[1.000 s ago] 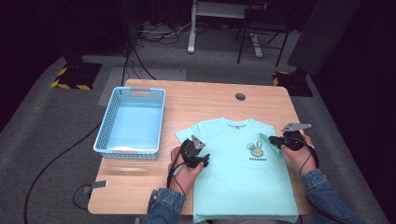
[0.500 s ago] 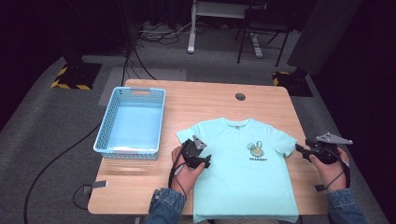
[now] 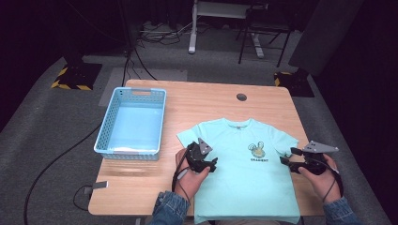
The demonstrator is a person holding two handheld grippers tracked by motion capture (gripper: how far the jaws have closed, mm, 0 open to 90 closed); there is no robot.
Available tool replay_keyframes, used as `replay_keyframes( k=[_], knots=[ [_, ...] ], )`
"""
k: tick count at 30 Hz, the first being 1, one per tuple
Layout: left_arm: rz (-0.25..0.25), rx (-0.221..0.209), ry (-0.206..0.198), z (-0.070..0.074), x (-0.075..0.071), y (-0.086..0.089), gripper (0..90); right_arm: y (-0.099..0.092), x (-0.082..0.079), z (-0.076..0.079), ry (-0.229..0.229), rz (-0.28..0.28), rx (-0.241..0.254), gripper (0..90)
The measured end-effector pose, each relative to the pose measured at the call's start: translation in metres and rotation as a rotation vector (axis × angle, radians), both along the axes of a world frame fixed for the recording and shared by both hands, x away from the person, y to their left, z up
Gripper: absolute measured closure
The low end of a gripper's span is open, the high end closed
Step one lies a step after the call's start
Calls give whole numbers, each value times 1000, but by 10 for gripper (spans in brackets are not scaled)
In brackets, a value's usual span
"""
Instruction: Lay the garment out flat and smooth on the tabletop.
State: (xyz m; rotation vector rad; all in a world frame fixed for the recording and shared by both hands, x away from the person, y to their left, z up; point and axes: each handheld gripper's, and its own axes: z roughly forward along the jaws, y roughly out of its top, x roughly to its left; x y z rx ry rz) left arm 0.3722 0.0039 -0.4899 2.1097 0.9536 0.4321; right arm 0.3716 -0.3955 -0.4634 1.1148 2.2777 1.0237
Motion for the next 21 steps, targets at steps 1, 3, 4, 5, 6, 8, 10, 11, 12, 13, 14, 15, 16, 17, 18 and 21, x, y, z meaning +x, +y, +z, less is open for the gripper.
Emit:
replay_keyframes(
  k=[1, 3, 4, 5, 6, 8, 10, 11, 12, 13, 14, 15, 16, 17, 18, 21],
  knots=[
    [-10, 3, 0, 1, -3, -2, 251, 3, -2, -2, 4, 15, -1, 308],
    [-32, 13, -2, 1, -7, -7, 250, 8, -6, -5, 13, 38, 0, 297],
    [-43, 16, 0, 1, -9, -9, 250, 11, -8, -7, 19, 50, 0, 290],
    [-56, 19, 2, 0, -11, -11, 249, 13, -9, -10, 25, 61, -2, 283],
    [-67, 25, 6, 0, -13, -13, 248, 16, -11, -13, 35, 73, -3, 275],
    [-86, 34, 19, -2, -16, -16, 249, 19, -13, -18, 48, 87, -9, 261],
    [-94, 44, 30, -5, -18, -17, 257, 22, -15, -24, 57, 93, -12, 248],
    [-93, 54, 33, -6, -19, -18, 257, 23, -15, -27, 66, 97, -15, 248],
    [-93, 64, 33, -8, -19, -18, 257, 24, -16, -29, 72, 99, -15, 244],
    [-92, 65, 37, -10, -19, -18, 257, 25, -16, -32, 75, 100, -16, 241],
    [-95, 72, 43, -11, -18, -18, 257, 26, -16, -33, 78, 102, -18, 238],
    [-93, 65, 46, -13, -17, -18, 257, 26, -16, -35, 80, 100, -21, 234],
    [-95, 59, 52, -14, -16, -17, 253, 26, -15, -36, 81, 98, -25, 227],
    [-95, 51, 53, -14, -15, -16, 247, 26, -14, -38, 80, 94, -26, 205],
    [-96, 50, 53, -14, -14, -16, 241, 26, -13, -38, 78, 92, -22, 201],
    [-96, 40, 47, -16, -10, -15, 215, 26, -10, -39, 71, 89, -16, 192]
  ],
)
